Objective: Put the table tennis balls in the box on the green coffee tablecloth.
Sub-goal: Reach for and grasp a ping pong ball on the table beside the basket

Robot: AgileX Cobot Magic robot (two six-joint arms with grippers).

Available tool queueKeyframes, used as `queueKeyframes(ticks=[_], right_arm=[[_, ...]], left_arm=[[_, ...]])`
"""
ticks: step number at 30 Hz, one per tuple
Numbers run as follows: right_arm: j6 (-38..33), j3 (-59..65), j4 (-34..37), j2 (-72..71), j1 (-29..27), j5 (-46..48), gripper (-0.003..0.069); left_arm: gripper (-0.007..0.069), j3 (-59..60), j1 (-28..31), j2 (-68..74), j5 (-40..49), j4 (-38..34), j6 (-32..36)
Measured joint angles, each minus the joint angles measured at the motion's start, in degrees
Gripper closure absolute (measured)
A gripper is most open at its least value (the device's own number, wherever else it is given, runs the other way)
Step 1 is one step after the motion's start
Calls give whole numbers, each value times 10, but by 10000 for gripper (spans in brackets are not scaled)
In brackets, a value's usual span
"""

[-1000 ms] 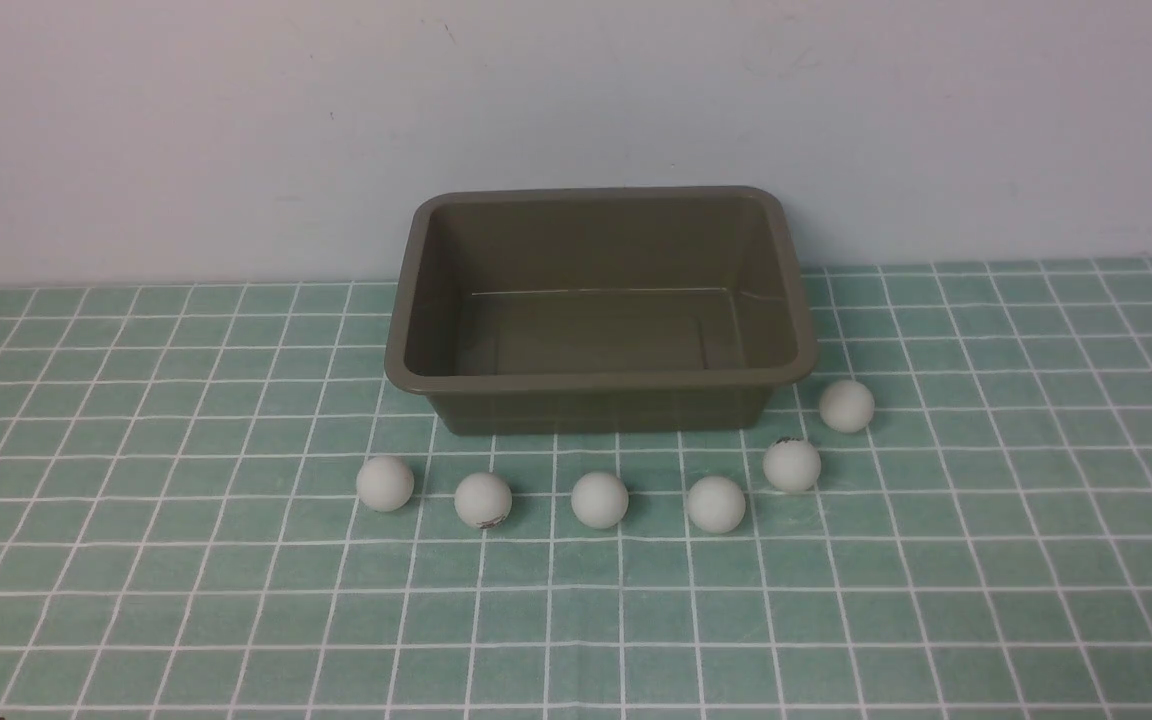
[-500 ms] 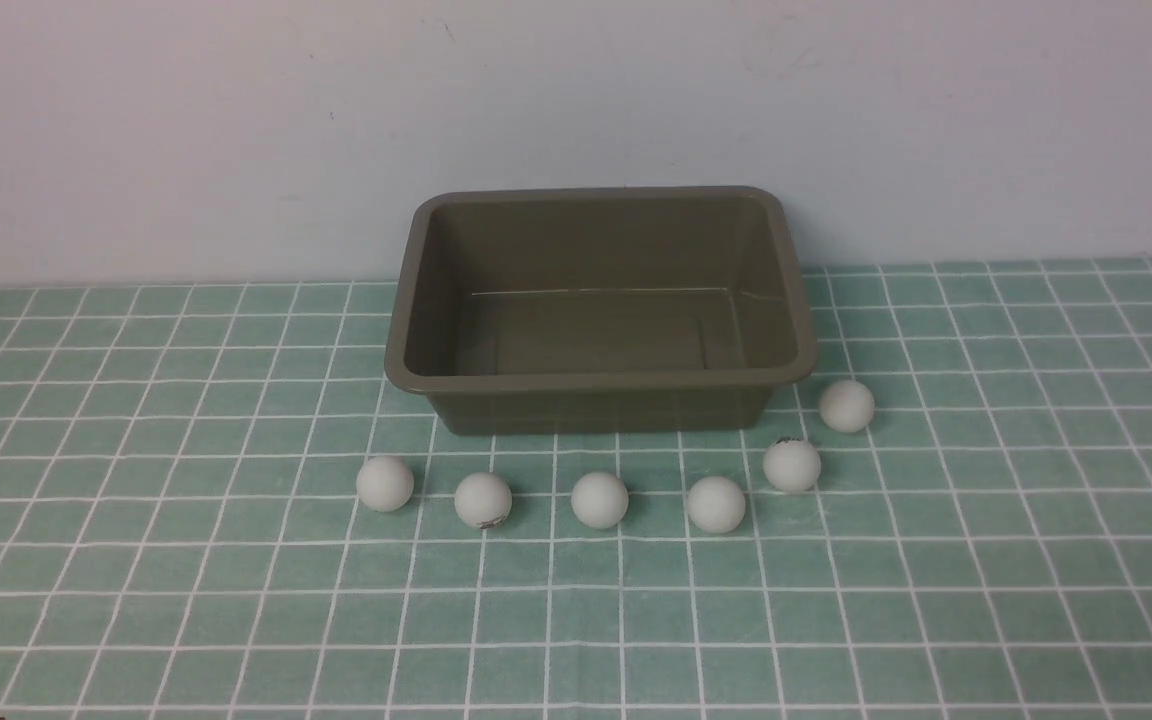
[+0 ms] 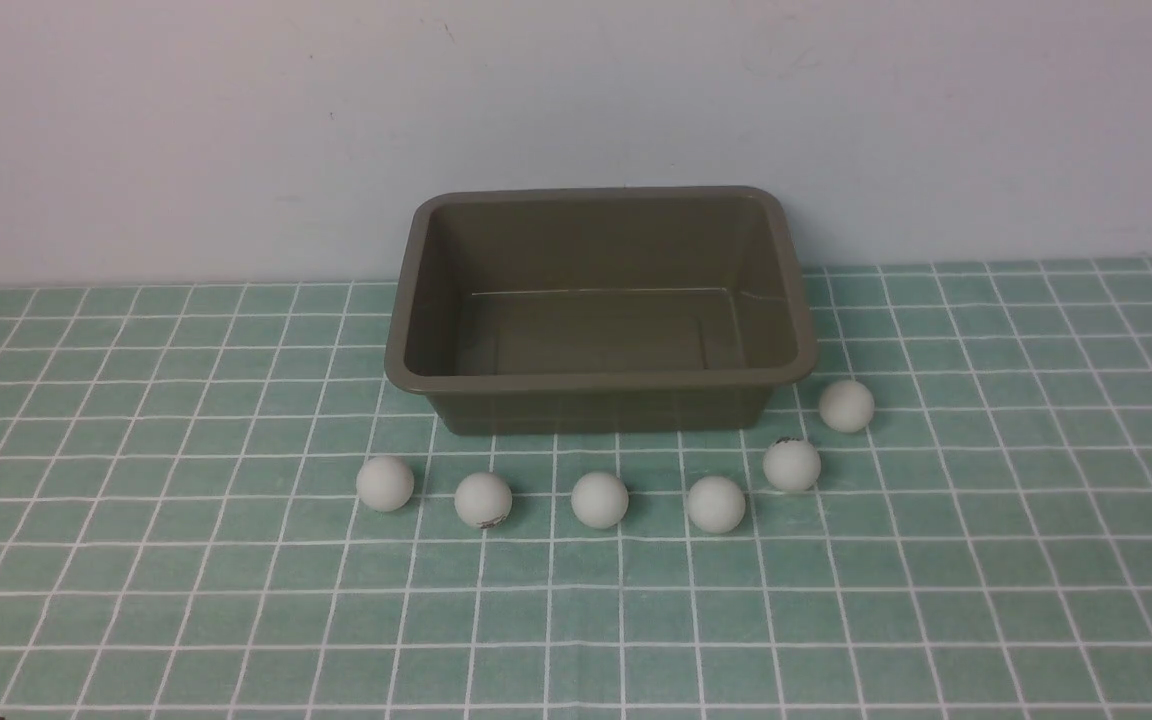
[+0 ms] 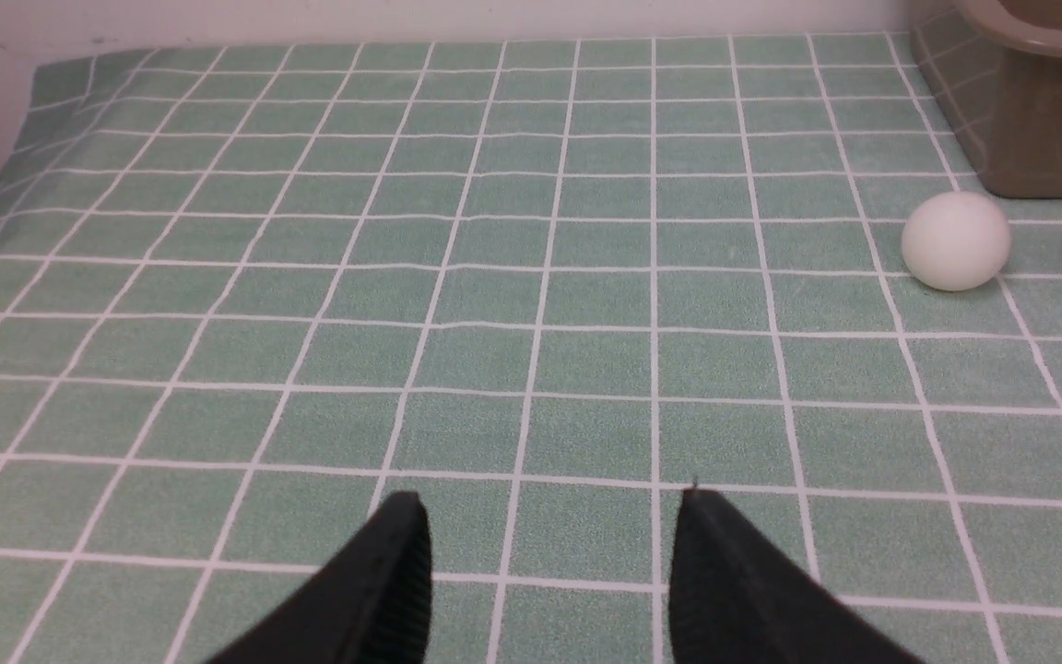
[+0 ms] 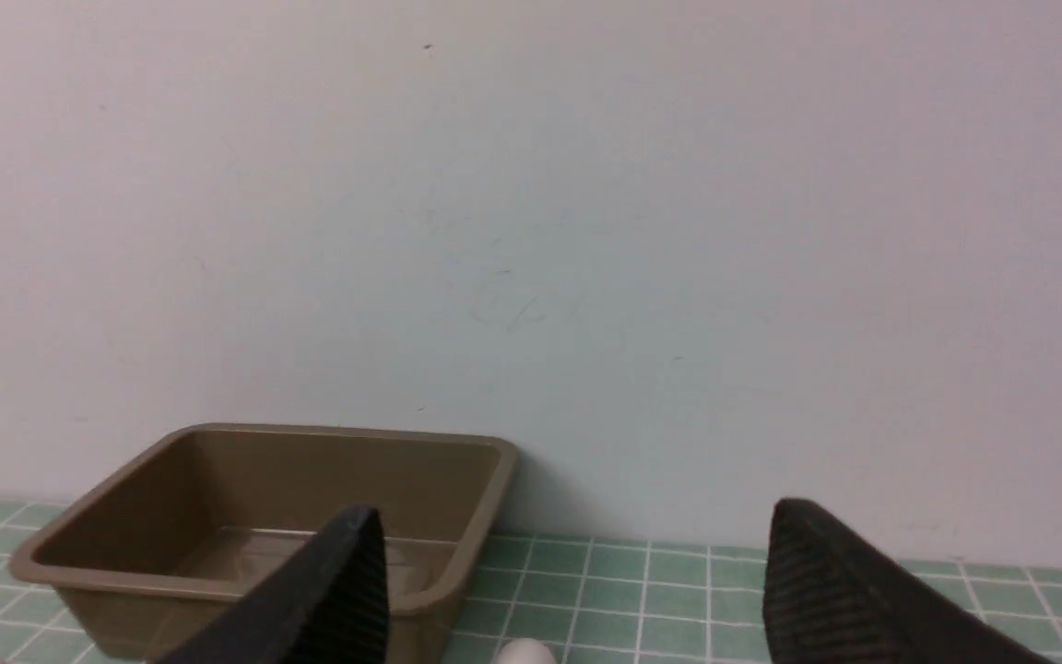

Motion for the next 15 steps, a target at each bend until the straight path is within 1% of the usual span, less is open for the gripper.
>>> queueKeyframes(ticks=[3, 8, 15], right_arm=[[5, -2, 40, 0, 0, 18, 165], [5, -2, 99, 0, 0, 19, 165], [5, -2, 117, 0, 0, 19, 165]], left_arm=[[300, 0, 0, 0, 0, 0, 0], [300, 0, 0, 0, 0, 0, 0], [300, 0, 0, 0, 0, 0, 0]])
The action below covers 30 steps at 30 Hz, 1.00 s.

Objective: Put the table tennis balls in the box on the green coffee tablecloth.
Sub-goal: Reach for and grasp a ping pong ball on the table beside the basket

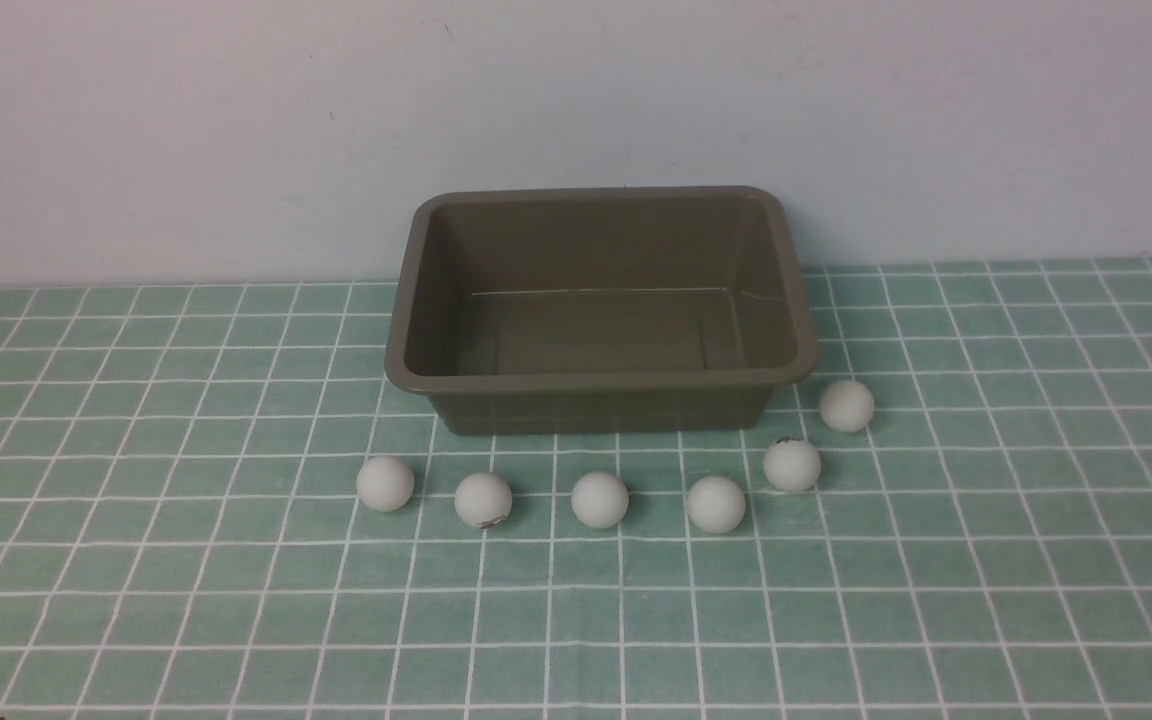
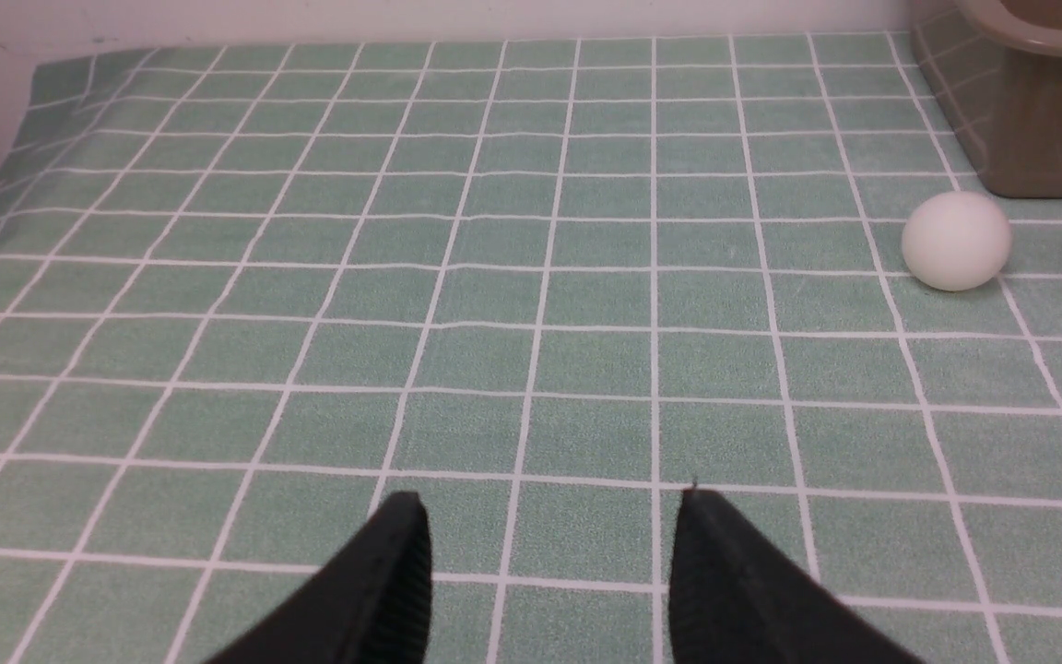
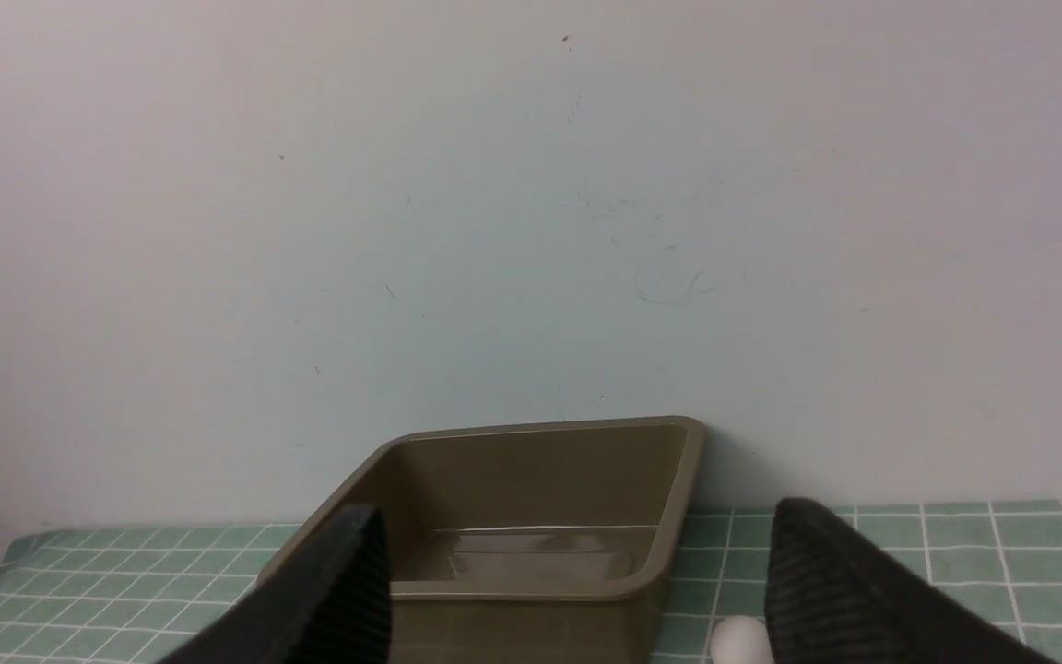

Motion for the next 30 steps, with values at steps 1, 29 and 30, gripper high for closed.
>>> queueKeyframes(ticks=[1, 29, 30], right_arm=[[0, 0, 1, 0, 0, 0, 165], [1, 0, 1, 0, 0, 83, 165], [1, 0, 1, 0, 0, 87, 165]], left_arm=[[300, 0, 0, 0, 0, 0, 0], [300, 5, 0, 0, -113, -165, -52], [300, 5, 0, 0, -116, -172, -52]])
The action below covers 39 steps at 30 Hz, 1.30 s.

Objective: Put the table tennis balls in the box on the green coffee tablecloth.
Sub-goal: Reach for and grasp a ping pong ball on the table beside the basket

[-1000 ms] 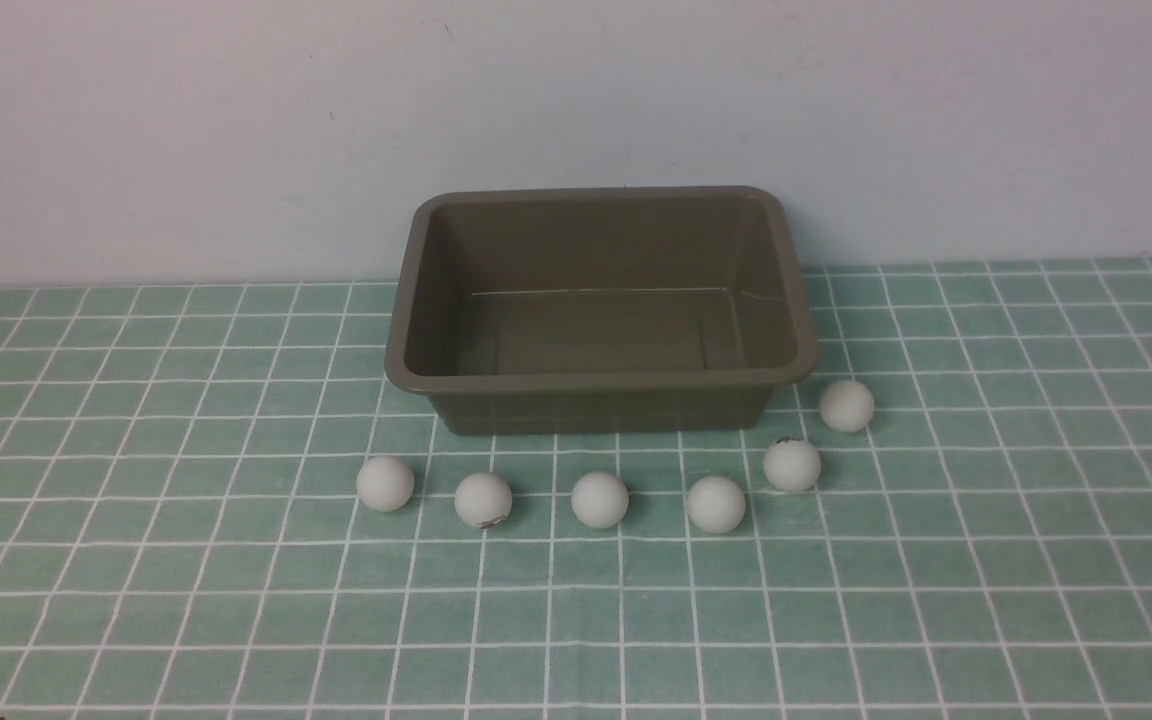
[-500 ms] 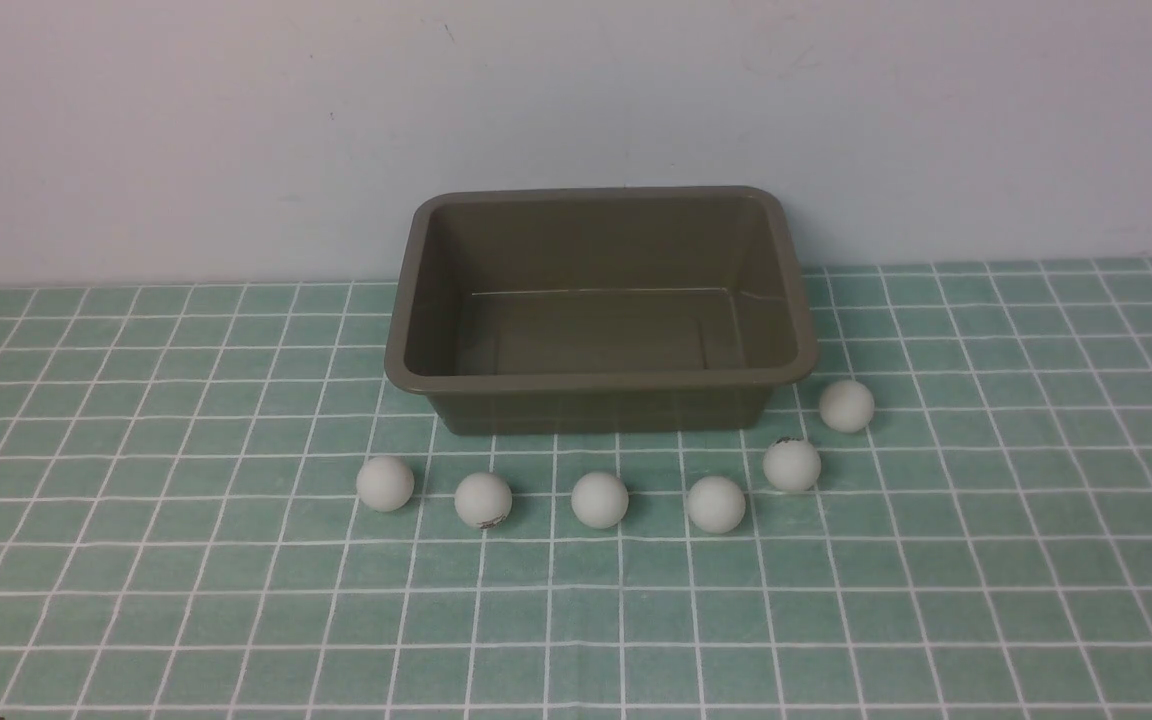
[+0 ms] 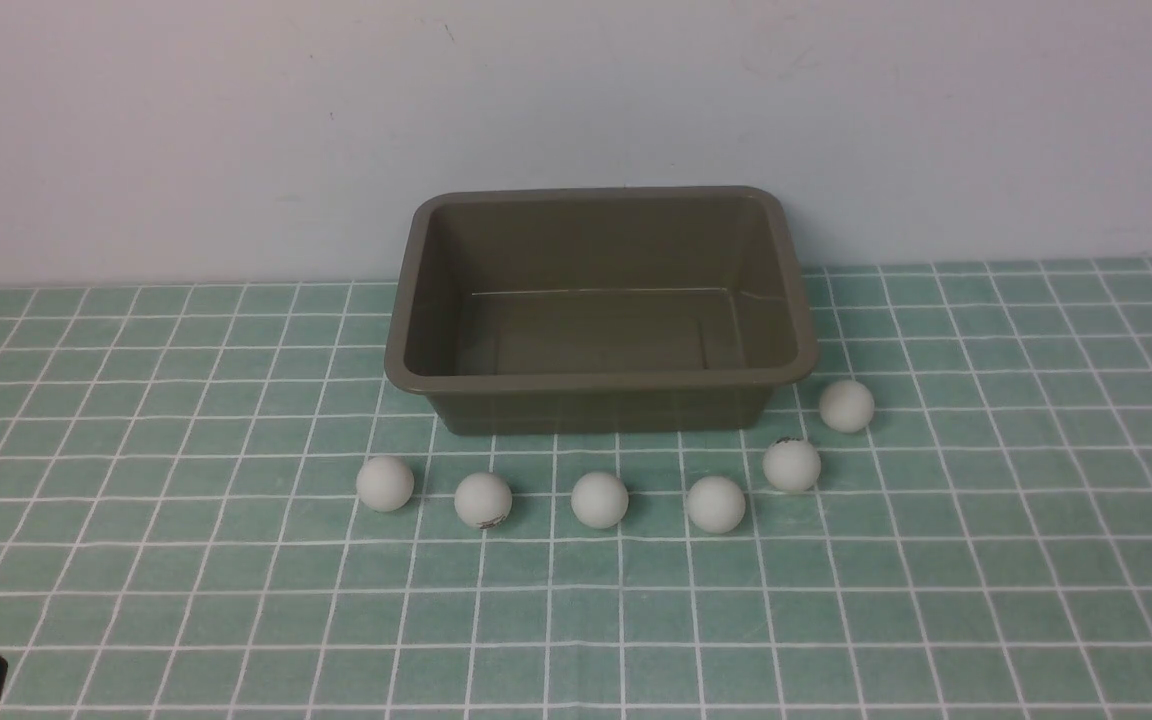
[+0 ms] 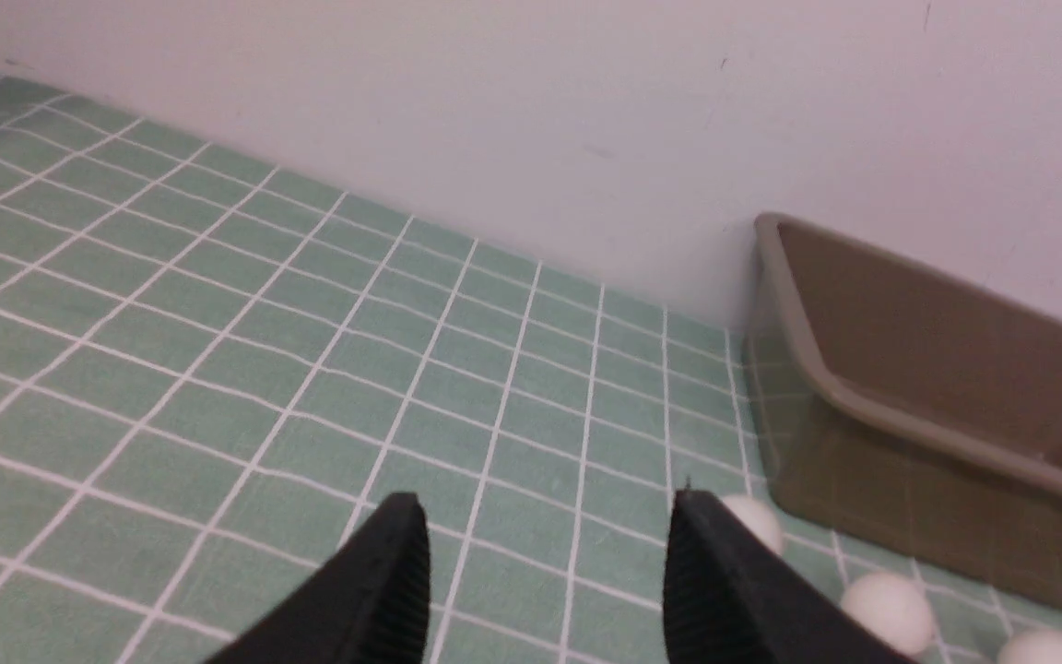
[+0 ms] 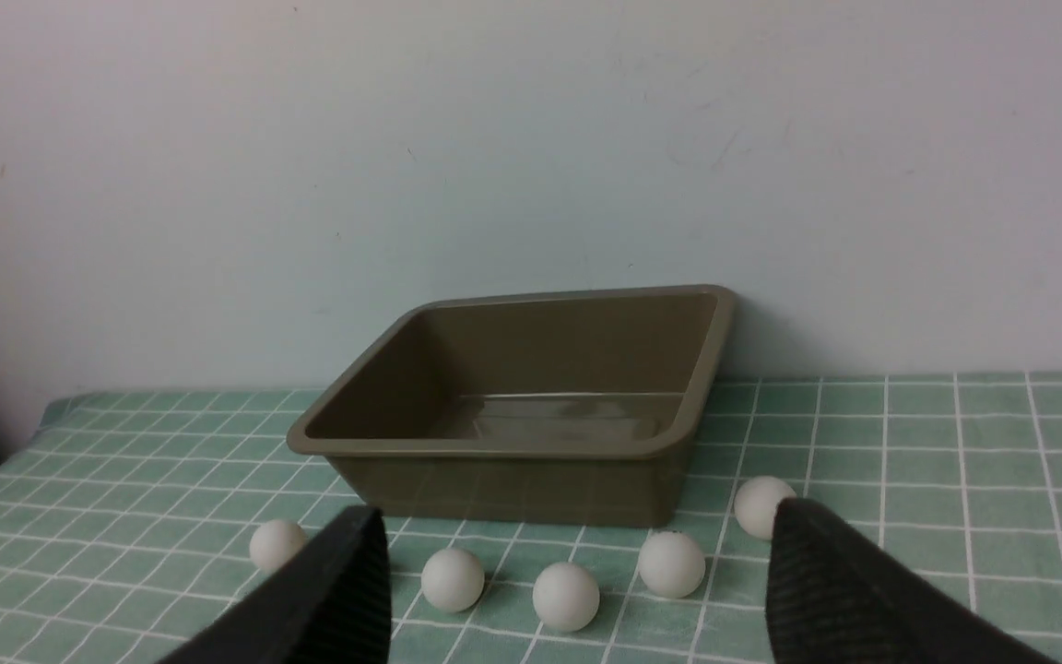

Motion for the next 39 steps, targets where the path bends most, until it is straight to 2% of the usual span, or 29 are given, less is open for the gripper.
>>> queueKeyframes(ticks=[9, 12, 15, 18, 22, 24, 28, 31, 36, 39], right_arm=[[0, 0, -1, 0, 0, 8, 165], [0, 0, -1, 0, 0, 8, 165], [0, 0, -2, 0, 0, 8, 165], [0, 0, -2, 0, 0, 8, 165], [0, 0, -2, 0, 0, 8, 165], [-2, 0, -2, 0, 0, 14, 165], [-21, 0, -2, 0, 0, 20, 165], [-37, 0, -2, 0, 0, 20, 165], [-42, 5, -2, 0, 0, 20, 165], [-42, 19, 8, 0, 0, 20, 165]], left_arm=[[300, 0, 0, 0, -52, -86, -8], [300, -5, 0, 0, -32, -99, 11], [300, -40, 0, 0, 28, -103, 63], [300, -72, 0, 0, 62, -140, 115], [300, -89, 0, 7, 88, -210, 196], [300, -111, 0, 35, 136, -266, 261], [300, -180, 0, 124, 232, -328, 340], [300, -251, 0, 212, 290, -327, 370], [300, -364, 0, 354, 371, -262, 391], [287, -409, 0, 419, 402, -244, 428]])
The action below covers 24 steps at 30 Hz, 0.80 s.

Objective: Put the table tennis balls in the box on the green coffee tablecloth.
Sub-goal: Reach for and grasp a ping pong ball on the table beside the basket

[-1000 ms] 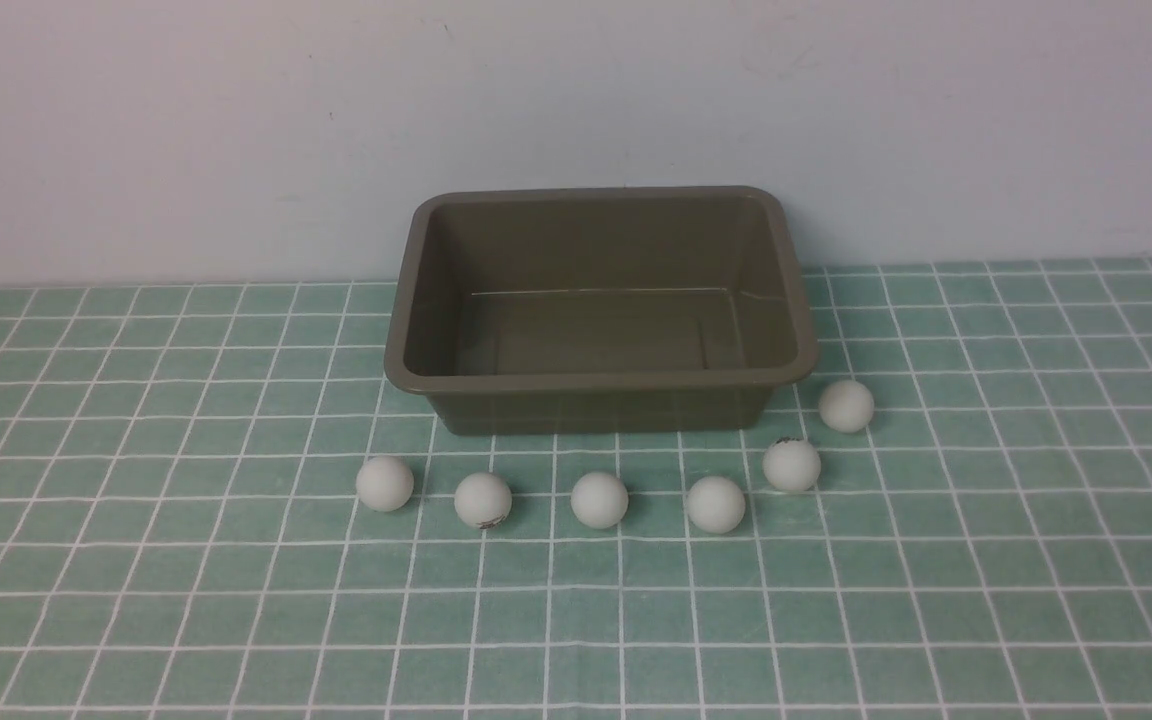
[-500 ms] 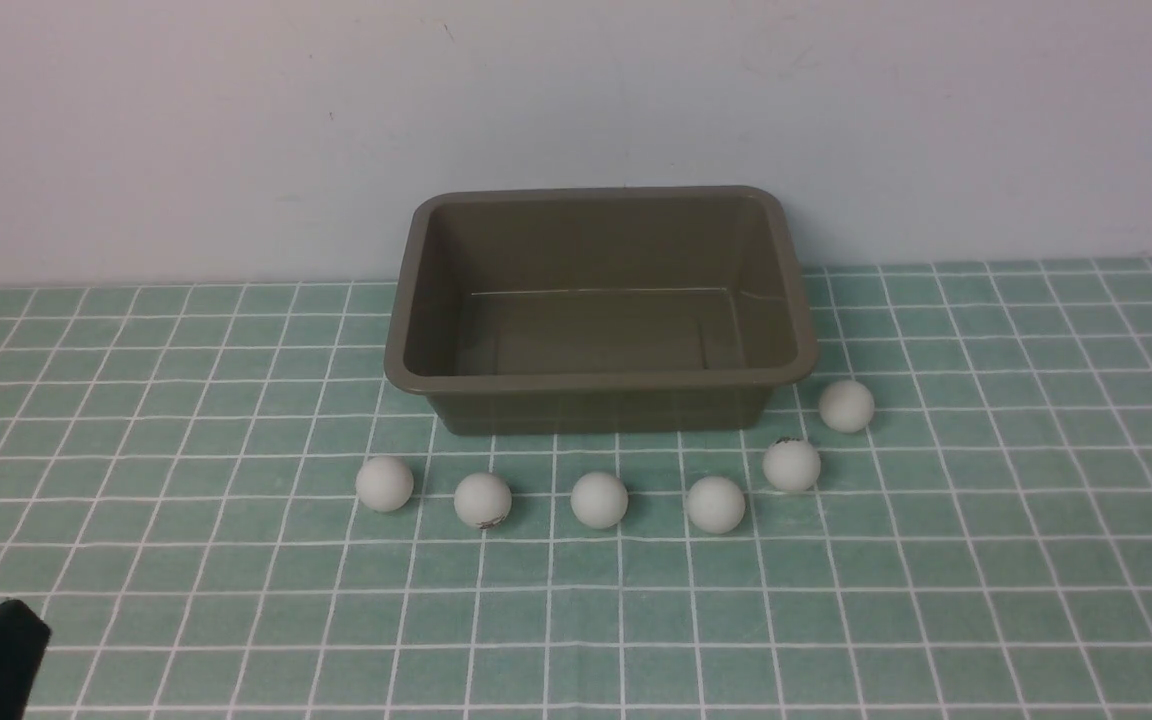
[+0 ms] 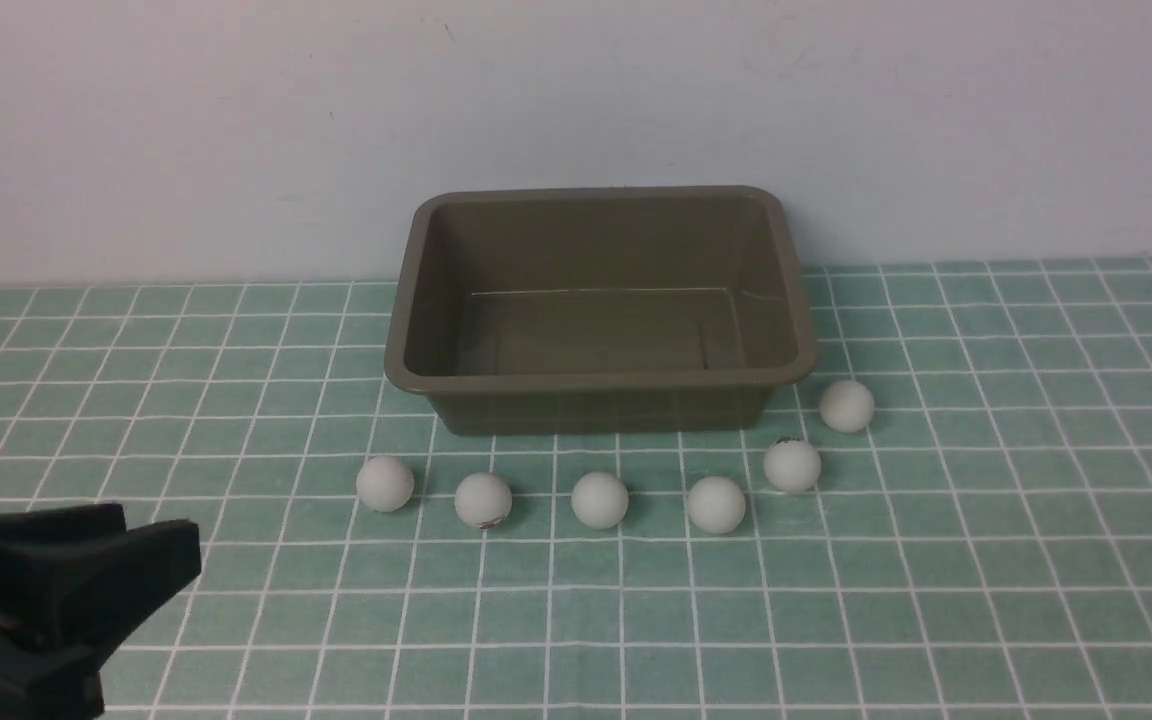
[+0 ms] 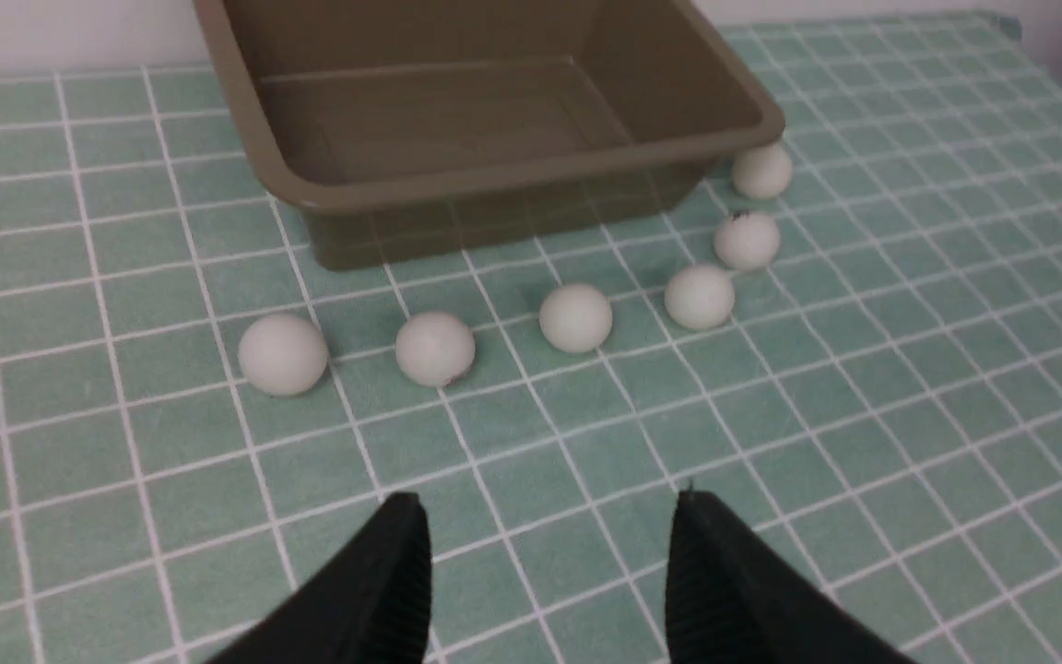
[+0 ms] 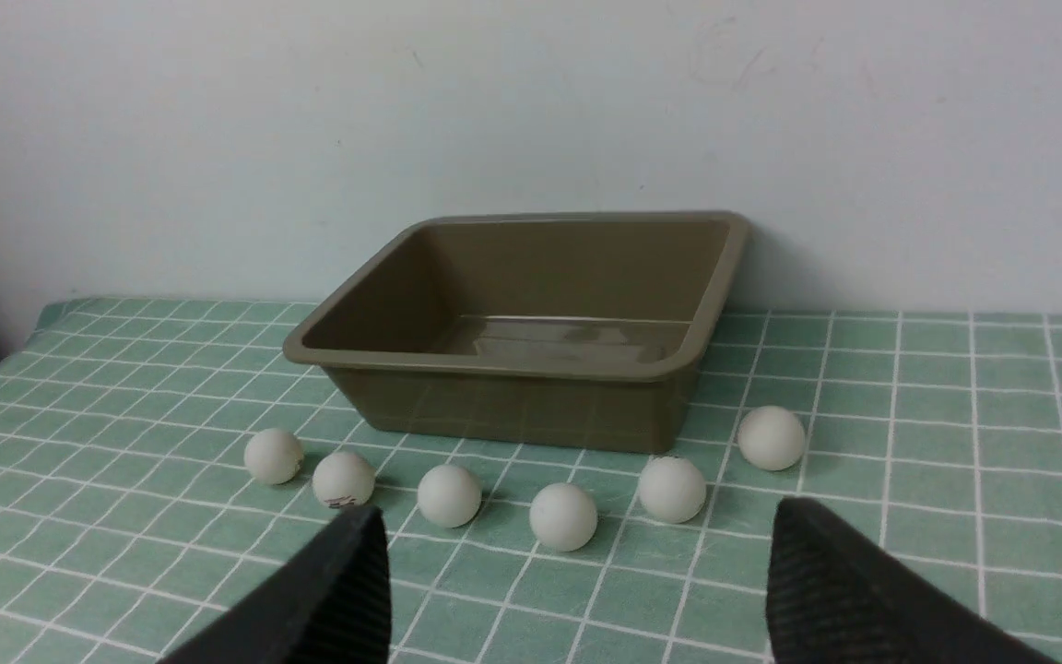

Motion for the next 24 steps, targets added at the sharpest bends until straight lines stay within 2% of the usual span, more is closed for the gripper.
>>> queueKeyframes(ticks=[4, 7, 11, 17, 24], right_arm=[[-8, 13, 16, 0, 1, 6, 165], [-34, 14, 18, 0, 3, 7, 165], [-50, 14, 18, 0, 3, 7, 165], [-92, 14, 3, 44, 4, 1, 165], [-103, 14, 4, 64, 9, -26, 165]], left_arm=[[185, -39, 0, 92, 7, -21, 94], [134, -43, 0, 133, -12, -45, 124], [137, -43, 0, 199, -32, -51, 125], [192, -60, 0, 320, -53, -65, 134], [199, -110, 0, 435, -114, -109, 215]])
